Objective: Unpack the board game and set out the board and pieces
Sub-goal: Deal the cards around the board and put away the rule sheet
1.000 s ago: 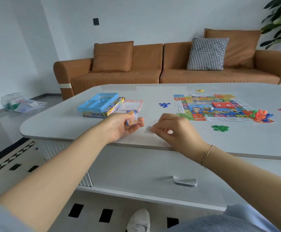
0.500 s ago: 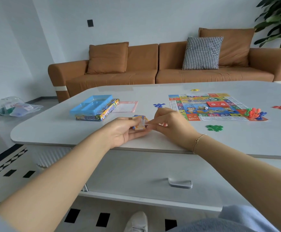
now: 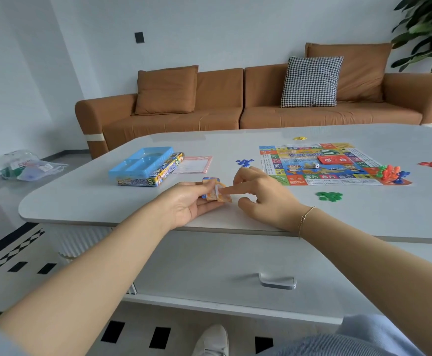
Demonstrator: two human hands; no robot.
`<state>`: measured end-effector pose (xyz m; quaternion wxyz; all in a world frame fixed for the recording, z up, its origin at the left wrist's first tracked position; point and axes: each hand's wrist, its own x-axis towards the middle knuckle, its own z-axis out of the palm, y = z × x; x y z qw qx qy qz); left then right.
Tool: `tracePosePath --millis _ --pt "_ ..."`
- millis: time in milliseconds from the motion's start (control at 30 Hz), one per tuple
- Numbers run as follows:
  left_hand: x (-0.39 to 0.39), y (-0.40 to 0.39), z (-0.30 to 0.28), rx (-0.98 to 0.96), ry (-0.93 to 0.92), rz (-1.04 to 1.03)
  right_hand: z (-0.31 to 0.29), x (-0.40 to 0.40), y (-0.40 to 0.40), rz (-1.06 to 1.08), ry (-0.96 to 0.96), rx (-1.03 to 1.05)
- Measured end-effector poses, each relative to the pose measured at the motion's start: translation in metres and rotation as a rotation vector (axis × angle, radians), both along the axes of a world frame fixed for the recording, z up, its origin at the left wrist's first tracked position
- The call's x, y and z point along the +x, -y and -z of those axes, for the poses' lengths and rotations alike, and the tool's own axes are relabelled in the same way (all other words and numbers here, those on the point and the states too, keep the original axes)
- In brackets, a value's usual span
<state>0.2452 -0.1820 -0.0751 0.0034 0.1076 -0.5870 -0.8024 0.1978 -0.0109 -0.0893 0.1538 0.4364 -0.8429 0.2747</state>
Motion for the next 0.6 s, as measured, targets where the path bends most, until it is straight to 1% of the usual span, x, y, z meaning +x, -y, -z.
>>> tracePosePath --millis 100,233,300,367,400,467,533,600 --pt "0.0 0.003 0.001 0.022 -0.006 0.027 0.0 -0.001 0.001 -0.013 0.035 0.007" --pt "0.001 0.003 0.003 -0.016 -0.02 0.043 0.001 -0.005 0.0 -0.065 0.132 -0.019" --pt "0.0 0.0 0.003 -0.076 -0.035 0.039 -0.001 -0.006 -0.001 -0.064 0.2 -0.101" --pt "-0.003 -0.002 0.0 -0.214 -0.072 0.047 -0.001 -0.009 -0.002 0.004 0.227 -0.259" --pt "-0.006 -0.002 -0.003 -0.352 -0.107 0.061 -0.001 -0.01 -0.003 0.065 0.233 -0.334" --pt "-0.015 0.001 -0.013 -0.785 -0.194 0.078 -0.001 -0.014 -0.007 0.194 0.264 -0.415" --pt "-0.024 0.0 -0.026 -1.185 -0.235 0.082 -0.001 -0.018 -0.013 0.289 0.306 -0.401" --pt "-0.029 -0.007 -0.034 -1.538 -0.265 0.151 -0.001 -0.019 -0.019 0.336 0.341 -0.337"
